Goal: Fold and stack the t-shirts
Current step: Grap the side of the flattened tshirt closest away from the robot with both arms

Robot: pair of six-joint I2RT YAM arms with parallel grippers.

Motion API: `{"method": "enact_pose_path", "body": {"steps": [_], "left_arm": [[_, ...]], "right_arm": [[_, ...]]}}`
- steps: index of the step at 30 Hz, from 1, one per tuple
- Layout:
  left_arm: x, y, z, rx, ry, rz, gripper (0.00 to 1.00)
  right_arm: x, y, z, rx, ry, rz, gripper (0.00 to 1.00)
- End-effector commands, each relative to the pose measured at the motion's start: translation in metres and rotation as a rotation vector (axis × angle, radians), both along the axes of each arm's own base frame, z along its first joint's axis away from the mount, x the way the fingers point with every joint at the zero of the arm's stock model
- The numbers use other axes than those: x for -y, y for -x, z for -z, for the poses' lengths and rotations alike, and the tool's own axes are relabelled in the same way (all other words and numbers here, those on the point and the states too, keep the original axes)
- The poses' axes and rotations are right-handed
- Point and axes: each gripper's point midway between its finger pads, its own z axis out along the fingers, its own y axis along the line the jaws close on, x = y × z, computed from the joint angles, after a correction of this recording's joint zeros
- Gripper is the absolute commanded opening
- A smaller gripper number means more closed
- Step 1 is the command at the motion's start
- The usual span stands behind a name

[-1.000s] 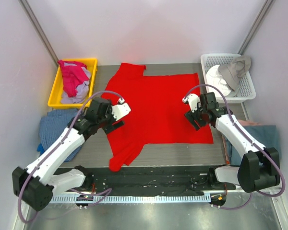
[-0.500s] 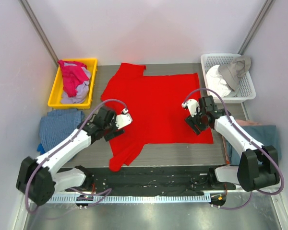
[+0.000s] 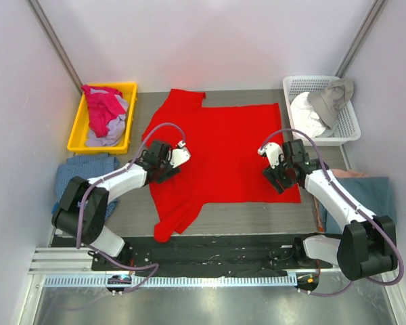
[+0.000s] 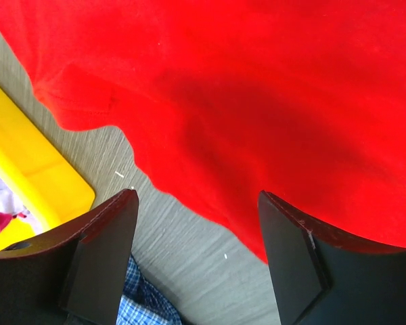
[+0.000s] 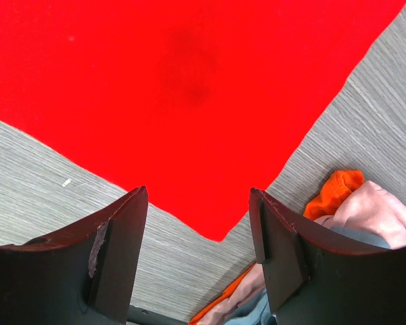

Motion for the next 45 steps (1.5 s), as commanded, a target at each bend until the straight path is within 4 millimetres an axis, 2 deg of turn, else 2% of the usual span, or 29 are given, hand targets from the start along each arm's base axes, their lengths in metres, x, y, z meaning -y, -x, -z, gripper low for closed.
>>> {"method": "enact_pose_path", "body": {"steps": [1,6,11,20,23,27,30,33,35,36,37,38,40,41,43,44,45], "left_arm": [[0.003,-0.026,-0.01,0.088,-0.006,-0.004,0.75],[-0.009,-0.013,0.005,0.067,-0.053,-0.001,0.74],[-0.02,0.002,0.006,0.064,-0.074,-0.005,0.74],[-0.039,0.035,0.022,0.024,-0.111,-0.01,0.74],[-0.041,0.038,0.019,0.035,-0.111,-0.013,0.74],[-0.041,0.035,0.009,0.055,-0.101,-0.026,0.74],[-0.04,0.031,-0.007,0.092,-0.083,-0.042,0.74],[-0.037,0.026,-0.031,0.138,-0.046,-0.058,0.75],[-0.033,0.022,-0.054,0.181,0.004,-0.07,0.77],[-0.034,0.028,-0.055,0.158,0.005,-0.068,0.77],[-0.027,0.027,-0.072,0.18,0.049,-0.056,0.77],[-0.028,0.038,-0.069,0.134,0.044,-0.045,0.78],[-0.023,0.047,-0.08,0.104,0.071,-0.018,0.78],[-0.02,0.065,-0.077,0.041,0.077,0.016,0.78],[-0.016,0.082,-0.077,-0.018,0.082,0.05,0.78],[-0.014,0.104,-0.072,-0.091,0.084,0.078,0.78],[-0.012,0.115,-0.071,-0.127,0.087,0.095,0.78]], "right_arm": [[-0.004,-0.004,-0.01,0.051,-0.023,-0.004,0.68],[-0.003,-0.002,-0.01,0.057,-0.018,-0.01,0.68],[-0.004,-0.002,-0.012,0.062,-0.024,-0.013,0.68],[-0.006,-0.003,-0.021,0.083,-0.036,-0.013,0.68],[-0.005,-0.002,-0.022,0.087,-0.034,-0.013,0.68],[-0.006,-0.001,-0.021,0.075,-0.039,-0.012,0.69],[-0.006,0.0,-0.02,0.074,-0.041,-0.013,0.69],[-0.006,0.0,-0.022,0.08,-0.047,-0.01,0.69],[-0.007,0.002,-0.022,0.08,-0.053,-0.006,0.69],[-0.008,0.002,-0.022,0.078,-0.057,-0.008,0.69],[-0.007,0.004,-0.021,0.074,-0.055,-0.009,0.69],[-0.006,0.004,-0.02,0.067,-0.051,-0.006,0.69],[-0.005,0.006,-0.017,0.056,-0.036,-0.008,0.69],[-0.003,0.008,-0.014,0.041,-0.027,-0.007,0.69],[-0.001,0.01,-0.012,0.029,-0.01,-0.005,0.69],[0.001,0.012,-0.01,0.02,-0.001,-0.005,0.69],[0.002,0.013,-0.008,0.014,0.006,-0.005,0.69]]}}
